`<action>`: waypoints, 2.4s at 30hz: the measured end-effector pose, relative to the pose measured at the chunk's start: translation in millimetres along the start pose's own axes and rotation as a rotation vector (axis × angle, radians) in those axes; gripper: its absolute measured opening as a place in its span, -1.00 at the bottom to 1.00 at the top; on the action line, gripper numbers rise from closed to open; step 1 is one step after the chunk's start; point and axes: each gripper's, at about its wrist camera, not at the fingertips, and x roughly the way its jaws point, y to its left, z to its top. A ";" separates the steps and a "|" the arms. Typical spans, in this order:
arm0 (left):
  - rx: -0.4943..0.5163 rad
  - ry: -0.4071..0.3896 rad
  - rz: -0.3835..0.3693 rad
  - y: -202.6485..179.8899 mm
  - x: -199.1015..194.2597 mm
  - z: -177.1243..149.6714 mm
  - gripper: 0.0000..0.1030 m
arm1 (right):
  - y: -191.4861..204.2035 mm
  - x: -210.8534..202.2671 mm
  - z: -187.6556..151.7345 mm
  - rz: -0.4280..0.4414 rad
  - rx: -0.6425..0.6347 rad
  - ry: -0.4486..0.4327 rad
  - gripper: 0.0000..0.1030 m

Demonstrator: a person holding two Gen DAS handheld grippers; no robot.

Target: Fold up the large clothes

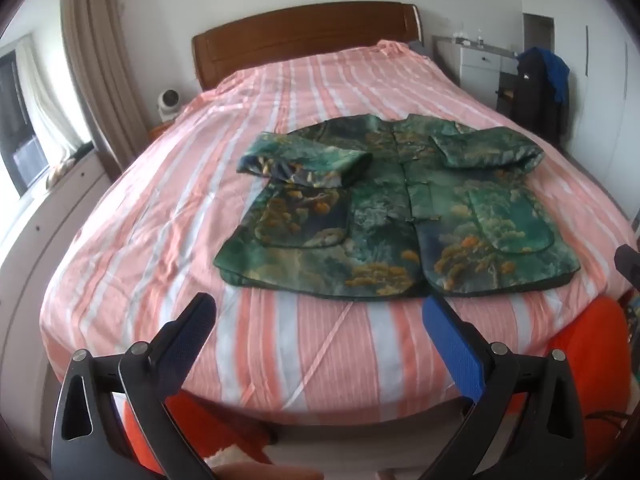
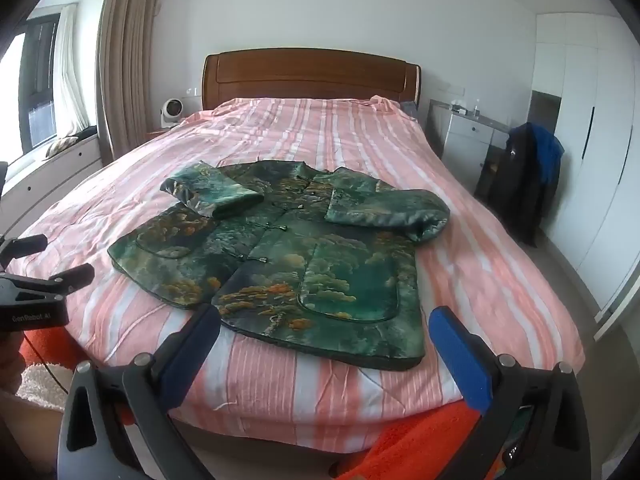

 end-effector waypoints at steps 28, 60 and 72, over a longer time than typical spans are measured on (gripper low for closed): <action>0.015 0.052 -0.013 -1.6 6.8 -4.2 0.99 | 3.6 7.7 -7.0 0.028 0.036 0.033 0.99; 0.020 0.054 -0.010 -1.6 7.9 -3.5 0.99 | -1.1 7.3 -8.0 0.021 0.049 0.021 0.99; 0.025 0.053 -0.009 -3.2 7.8 -3.8 0.99 | -2.3 6.4 -8.4 0.020 0.054 0.016 0.99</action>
